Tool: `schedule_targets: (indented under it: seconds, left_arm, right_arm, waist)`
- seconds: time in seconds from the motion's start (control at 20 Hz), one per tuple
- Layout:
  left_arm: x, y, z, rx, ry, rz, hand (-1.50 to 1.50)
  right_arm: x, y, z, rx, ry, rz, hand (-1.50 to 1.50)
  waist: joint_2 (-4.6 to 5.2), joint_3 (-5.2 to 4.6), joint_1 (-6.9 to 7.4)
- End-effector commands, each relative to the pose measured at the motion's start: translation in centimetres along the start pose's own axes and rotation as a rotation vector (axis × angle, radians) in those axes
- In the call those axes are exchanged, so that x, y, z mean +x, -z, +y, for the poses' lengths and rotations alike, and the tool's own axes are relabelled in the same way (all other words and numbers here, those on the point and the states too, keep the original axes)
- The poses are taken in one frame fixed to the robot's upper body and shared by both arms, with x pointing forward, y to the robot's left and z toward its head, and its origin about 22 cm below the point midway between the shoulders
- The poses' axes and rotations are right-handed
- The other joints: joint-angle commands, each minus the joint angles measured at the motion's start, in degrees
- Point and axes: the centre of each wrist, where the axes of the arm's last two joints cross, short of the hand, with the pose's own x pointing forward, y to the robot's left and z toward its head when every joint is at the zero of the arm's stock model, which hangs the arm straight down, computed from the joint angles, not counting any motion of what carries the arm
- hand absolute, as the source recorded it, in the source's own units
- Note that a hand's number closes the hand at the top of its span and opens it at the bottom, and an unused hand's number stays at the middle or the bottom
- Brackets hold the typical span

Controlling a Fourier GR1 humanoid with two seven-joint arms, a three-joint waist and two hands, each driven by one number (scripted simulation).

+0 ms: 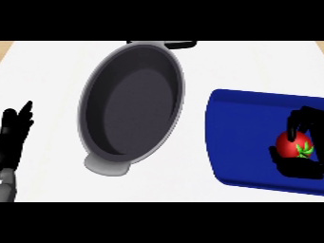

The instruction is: Pick the tomato from the tray and place it in the pot

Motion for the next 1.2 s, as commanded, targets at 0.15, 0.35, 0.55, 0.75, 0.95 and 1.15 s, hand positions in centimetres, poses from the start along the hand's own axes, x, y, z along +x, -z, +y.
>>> schedule_targets:
  seconds: [0.15, 0.35, 0.55, 0.75, 0.95, 1.15]
  left_arm:
    - [-0.1, -0.1, -0.9, -0.016, 0.001, 0.001, 0.0]
    - [-0.5, 0.7, 0.0, -0.007, 0.005, -0.01, 0.0]
    - [0.7, 1.3, -0.9, -0.036, -0.003, -0.011, 0.0]
    - [0.9, 0.5, -2.6, -0.017, 0.014, -0.02, 0.0]
    - [0.6, 0.3, -1.3, -0.033, 0.025, -0.026, 0.0]
    - [1.7, 0.7, -0.8, -0.028, -0.002, -0.025, 0.0]
  right_arm:
    - [4.7, -2.4, -6.6, -0.308, 0.263, -0.221, 1.5]
    - [6.5, -3.2, -11.4, -0.38, 0.266, -0.265, 1.5]
    - [10.4, -2.3, -13.0, -0.342, 0.262, -0.312, 1.5]
    - [13.5, -1.1, -15.4, -0.263, 0.26, -0.336, 1.5]
    - [18.0, 0.2, -15.0, -0.187, 0.274, -0.316, 1.5]
    - [21.4, 3.1, -11.9, -0.121, 0.304, -0.281, 1.5]
  waist:
    - [0.07, -0.05, 0.29]
    - [0.31, -0.12, 0.97]
    - [0.43, -0.17, 1.59]
    - [0.3, -0.15, 1.62]
    - [0.25, -0.13, 1.75]
    - [0.47, -0.07, 1.83]
